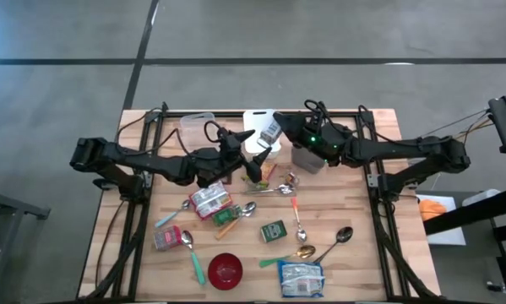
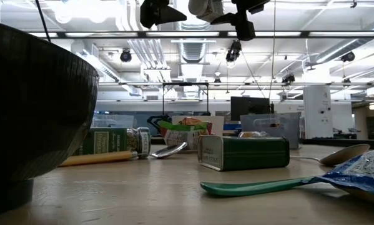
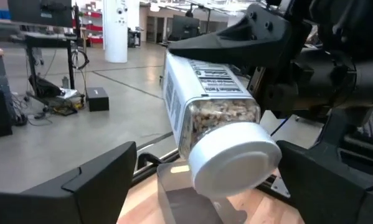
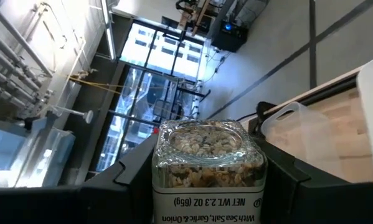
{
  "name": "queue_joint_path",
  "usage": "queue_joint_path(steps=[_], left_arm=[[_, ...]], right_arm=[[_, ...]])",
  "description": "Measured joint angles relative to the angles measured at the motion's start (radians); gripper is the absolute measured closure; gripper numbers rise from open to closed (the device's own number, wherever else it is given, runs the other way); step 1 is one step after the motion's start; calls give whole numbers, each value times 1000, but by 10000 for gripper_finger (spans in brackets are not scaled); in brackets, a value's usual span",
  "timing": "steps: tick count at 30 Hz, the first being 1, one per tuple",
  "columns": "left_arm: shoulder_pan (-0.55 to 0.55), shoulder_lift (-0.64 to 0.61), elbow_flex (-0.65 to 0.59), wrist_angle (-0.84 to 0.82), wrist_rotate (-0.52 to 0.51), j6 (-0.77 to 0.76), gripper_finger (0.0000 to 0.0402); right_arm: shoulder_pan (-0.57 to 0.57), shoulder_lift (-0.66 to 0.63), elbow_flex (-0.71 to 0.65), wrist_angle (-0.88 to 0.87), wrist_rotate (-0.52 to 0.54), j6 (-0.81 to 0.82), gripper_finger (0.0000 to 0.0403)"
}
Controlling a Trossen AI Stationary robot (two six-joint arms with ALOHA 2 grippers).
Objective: Pick & Place Food Item
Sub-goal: Put the white seasoning bottle into the transparent bin
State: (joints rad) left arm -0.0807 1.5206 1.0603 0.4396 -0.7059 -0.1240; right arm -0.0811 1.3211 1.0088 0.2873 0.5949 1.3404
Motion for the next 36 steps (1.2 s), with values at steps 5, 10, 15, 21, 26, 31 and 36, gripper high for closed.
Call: queue_joint_path(steps=[5, 10, 15, 21, 26, 31, 36], left_arm=[[0, 20, 2, 5, 3, 19, 23], [0, 15, 0, 3, 0, 23, 23], [0, 4, 1, 5, -1, 45, 23], [0, -1, 2, 7, -1, 55, 23], [-3, -1, 2, 5, 0, 92, 26], [-3, -1, 1, 2, 6, 99, 79], [-3, -1, 1, 2, 6, 99, 177]], right_arm=[[0, 53, 40, 0, -28, 10, 215], [0, 61, 80, 4, -46, -56, 215], [-1, 55, 98, -28, -44, -65, 215], [-1, 53, 91, -67, -44, -36, 215], [0, 51, 84, -67, -47, -27, 215], [0, 47, 84, -65, -47, -34, 215], [-1, 47, 84, -66, -36, -34, 215]])
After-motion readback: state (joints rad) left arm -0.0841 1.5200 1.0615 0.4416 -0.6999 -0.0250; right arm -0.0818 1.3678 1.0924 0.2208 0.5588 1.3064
